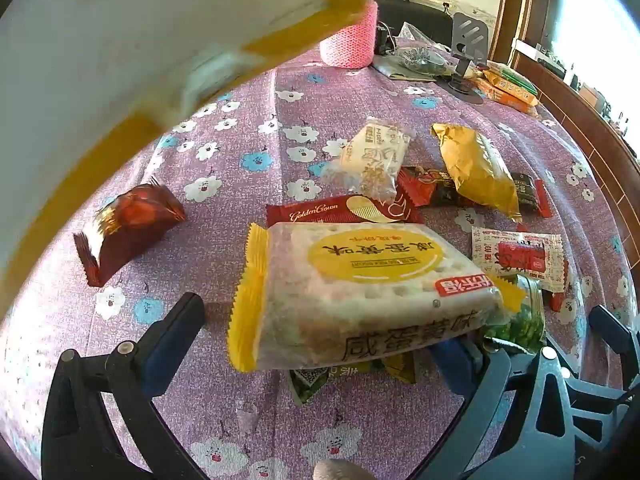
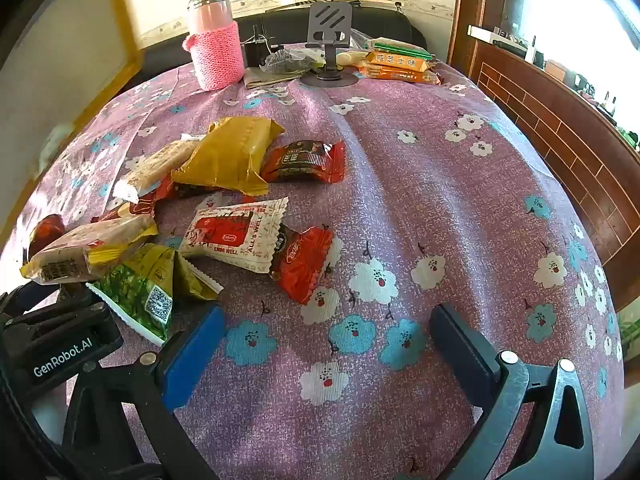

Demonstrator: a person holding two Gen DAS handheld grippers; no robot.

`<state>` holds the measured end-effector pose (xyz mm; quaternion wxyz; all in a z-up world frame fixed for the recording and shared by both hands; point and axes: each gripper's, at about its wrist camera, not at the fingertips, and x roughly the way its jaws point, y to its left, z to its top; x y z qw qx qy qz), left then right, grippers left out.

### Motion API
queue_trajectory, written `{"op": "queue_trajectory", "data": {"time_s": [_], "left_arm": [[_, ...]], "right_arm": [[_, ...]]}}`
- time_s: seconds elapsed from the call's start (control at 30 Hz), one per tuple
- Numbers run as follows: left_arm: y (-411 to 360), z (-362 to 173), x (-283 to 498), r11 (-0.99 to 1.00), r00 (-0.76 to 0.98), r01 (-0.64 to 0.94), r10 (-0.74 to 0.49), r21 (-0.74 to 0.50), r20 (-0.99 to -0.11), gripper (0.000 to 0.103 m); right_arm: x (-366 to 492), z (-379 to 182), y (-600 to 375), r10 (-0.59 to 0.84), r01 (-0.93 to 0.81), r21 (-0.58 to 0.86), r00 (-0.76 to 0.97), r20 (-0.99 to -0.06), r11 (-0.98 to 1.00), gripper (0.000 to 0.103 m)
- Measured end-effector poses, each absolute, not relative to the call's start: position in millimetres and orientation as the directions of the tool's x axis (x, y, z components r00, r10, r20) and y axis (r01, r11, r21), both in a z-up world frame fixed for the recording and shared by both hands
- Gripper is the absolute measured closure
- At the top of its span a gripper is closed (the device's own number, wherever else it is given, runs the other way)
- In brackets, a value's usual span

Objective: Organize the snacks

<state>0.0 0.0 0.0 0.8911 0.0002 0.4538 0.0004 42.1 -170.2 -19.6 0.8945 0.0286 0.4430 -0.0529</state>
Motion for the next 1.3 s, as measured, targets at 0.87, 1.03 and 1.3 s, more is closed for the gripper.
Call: {"op": "queue_trajectory", "data": {"time_s": [0.87,1.03,1.3], "left_arm": [[0.9,2.3,-1.6,1.000,0.587,0.002,-0.002,-0.001,-0.809,0.000],[1.1,2.6,-1.8,1.000,0.587,0.002,-0.002,-0.001,-0.809,0.000],[1.1,2.4,-1.7,1.000,0.587,0.002,-0.002,-0.001,-0.809,0.000]], "right_arm": [[42.0,-19.2,-170.3,-0.067,0.121,0.008,0.602,-0.796,0.993,0.000],[41.9,-19.1,-170.2,-0.067,0.121,0.008,0.602,-0.796,0.993,0.000],[42.3,-19.0,-169.7,-0.067,0.121,0.008,0.602,-0.796,0.993,0.000]]}}
